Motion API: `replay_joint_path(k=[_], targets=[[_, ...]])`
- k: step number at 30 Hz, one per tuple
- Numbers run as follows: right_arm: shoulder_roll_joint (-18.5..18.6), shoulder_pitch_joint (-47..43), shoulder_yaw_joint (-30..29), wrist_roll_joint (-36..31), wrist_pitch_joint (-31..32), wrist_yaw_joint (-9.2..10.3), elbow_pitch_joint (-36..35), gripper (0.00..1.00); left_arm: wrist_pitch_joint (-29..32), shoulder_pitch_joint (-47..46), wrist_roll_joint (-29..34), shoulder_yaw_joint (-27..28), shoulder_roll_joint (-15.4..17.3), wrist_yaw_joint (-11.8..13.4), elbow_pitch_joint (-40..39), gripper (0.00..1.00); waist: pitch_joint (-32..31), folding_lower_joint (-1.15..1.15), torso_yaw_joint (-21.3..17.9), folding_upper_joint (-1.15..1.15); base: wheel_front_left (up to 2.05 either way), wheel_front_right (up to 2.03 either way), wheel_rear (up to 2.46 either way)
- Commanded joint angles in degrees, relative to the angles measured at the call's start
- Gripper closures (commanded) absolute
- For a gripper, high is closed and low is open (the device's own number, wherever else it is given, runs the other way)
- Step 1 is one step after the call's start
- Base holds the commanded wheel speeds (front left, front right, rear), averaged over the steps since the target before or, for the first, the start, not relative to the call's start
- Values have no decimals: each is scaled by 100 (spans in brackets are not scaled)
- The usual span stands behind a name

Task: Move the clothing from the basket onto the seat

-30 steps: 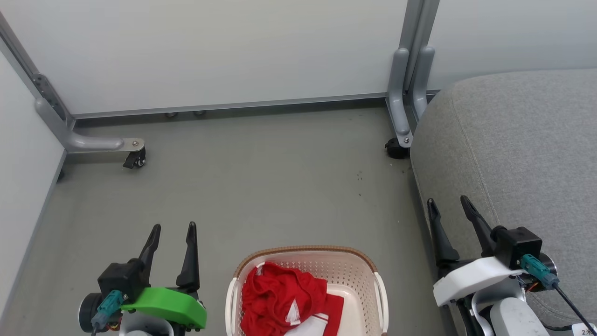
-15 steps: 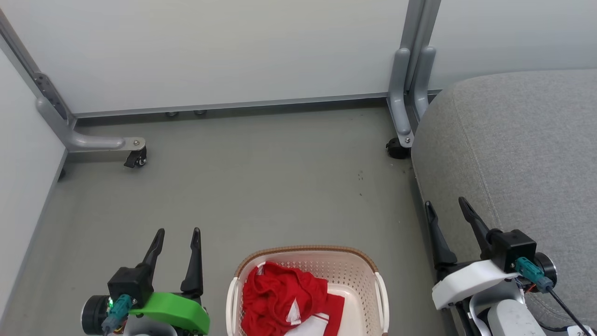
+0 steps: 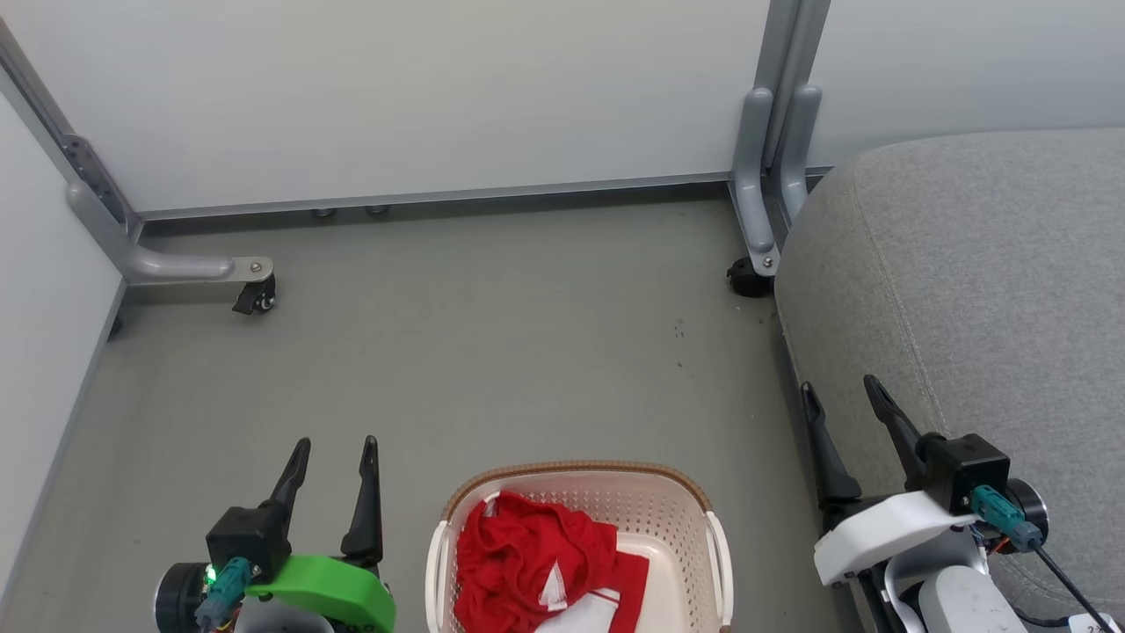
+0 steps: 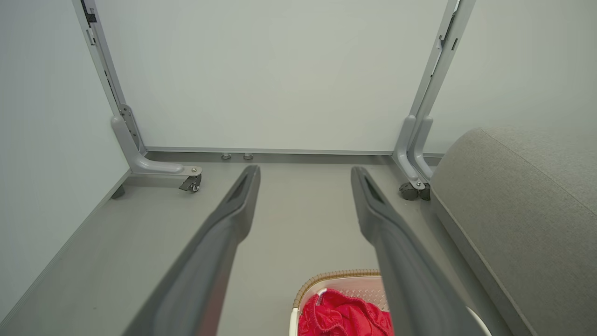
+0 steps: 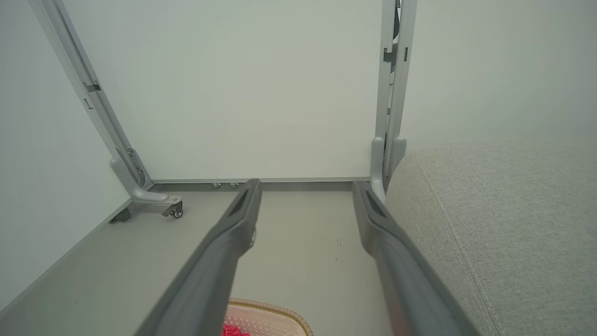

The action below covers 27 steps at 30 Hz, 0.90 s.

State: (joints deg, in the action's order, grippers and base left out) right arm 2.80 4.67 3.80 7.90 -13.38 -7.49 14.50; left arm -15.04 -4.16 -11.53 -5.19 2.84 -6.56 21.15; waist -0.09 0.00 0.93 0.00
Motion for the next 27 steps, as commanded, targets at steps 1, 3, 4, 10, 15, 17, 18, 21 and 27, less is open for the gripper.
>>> replay_joint_path(k=[1,3,4,10,15,17,18,21,27], targets=[[17,-52,-14,-1,6,0,-3,0,-21,35,-20,17,10,16,21,0,2,0,0,0,0,0,0],[17,-55,-17,-9,14,0,-25,0,-21,42,-2,13,10,34,23,0,7,0,2,0,0,0,0],[17,-58,-19,-18,24,0,-37,0,-21,41,8,14,10,46,20,0,12,0,3,0,0,0,0],[17,64,-38,-64,75,0,-173,0,-21,-172,211,-153,10,65,58,0,210,0,18,0,0,0,0],[16,304,-18,-119,97,0,-344,0,-14,-553,262,-581,12,49,307,0,629,0,-10,0,0,0,0],[17,413,-9,-156,108,0,-427,0,-14,-735,277,-806,12,53,467,0,836,0,-35,0,0,0,0],[17,475,1,-159,124,0,-480,0,-14,-839,246,-947,12,46,545,0,977,0,-57,0,0,0,0],[17,683,24,-180,122,0,-585,0,-13,-1162,205,-1322,12,35,800,0,1323,0,-119,0,0,0,0],[16,1135,70,-200,97,0,-805,0,-14,-1902,121,-2171,16,34,1497,0,2118,0,-277,0,0,0,0]])
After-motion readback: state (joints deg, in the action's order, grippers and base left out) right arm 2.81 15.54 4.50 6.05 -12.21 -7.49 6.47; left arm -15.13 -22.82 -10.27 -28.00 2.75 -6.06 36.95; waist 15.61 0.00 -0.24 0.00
